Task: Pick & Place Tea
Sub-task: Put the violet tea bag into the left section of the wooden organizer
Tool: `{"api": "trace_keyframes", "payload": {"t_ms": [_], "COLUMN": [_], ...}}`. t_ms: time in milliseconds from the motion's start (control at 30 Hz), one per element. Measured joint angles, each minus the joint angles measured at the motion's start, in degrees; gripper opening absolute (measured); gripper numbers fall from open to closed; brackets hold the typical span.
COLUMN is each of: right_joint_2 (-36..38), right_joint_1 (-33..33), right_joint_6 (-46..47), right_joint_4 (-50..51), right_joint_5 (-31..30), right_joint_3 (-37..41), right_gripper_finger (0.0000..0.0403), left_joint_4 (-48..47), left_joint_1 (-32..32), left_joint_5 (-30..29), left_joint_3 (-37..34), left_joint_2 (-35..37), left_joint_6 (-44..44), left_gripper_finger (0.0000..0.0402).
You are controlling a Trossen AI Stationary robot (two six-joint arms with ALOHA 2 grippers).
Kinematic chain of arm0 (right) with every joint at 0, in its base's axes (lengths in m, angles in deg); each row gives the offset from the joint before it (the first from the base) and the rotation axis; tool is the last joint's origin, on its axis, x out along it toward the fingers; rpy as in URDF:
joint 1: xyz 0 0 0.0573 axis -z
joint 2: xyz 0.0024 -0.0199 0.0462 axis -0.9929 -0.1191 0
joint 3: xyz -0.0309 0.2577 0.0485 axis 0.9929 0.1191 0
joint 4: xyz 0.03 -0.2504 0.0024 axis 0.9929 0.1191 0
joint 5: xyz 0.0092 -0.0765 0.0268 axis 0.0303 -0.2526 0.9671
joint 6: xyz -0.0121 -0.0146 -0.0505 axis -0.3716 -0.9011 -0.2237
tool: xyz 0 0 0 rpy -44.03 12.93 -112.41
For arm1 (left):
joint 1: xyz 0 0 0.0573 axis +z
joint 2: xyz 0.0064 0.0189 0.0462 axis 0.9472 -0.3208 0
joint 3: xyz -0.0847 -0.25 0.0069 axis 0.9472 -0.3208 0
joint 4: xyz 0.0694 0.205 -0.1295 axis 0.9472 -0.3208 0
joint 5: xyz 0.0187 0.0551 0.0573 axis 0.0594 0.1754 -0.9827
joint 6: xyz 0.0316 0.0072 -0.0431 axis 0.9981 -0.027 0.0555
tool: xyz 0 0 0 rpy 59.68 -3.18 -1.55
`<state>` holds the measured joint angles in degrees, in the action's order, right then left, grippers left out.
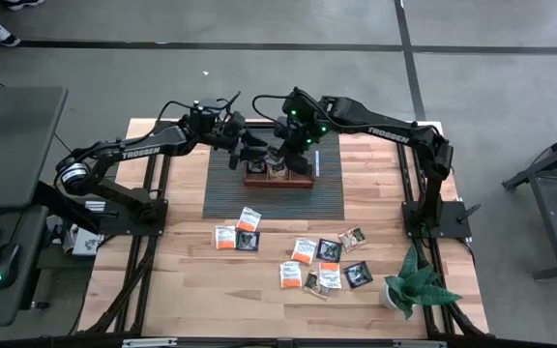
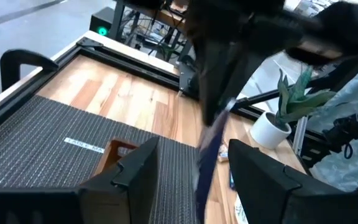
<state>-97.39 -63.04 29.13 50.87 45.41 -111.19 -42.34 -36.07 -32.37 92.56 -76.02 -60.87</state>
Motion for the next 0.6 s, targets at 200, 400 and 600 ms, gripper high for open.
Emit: {"api": "trace_keyframes", "payload": {"t_ms": [200,400,600], "right_joint_2": [-0.1,-0.1,-0.1], "right_joint_1": [0.0,0.0,0.0], "right_joint_6": [0.2,0.3,1.4], "right_joint_4": [-1.0,-2.2,-3.4], "right_joint_5": [0.0,-0.1,-0.1], "right_joint_3": [0.0,0.0,0.0], "right_gripper_finger": [0.0,0.0,0.0], "left_joint_4": [0.7,0.7,0.7], "left_joint_1": [0.0,-1.7,-3.5], "left_joint_5": [1.1,1.1,-1.6], "left_joint_3": [0.0,0.0,0.0], "left_joint_2": [0.0,0.0,0.0], "left_joint_6": [-0.9,-1.0,-0.9], "left_gripper_finger": [0.019,0.0166,0.0143]}}
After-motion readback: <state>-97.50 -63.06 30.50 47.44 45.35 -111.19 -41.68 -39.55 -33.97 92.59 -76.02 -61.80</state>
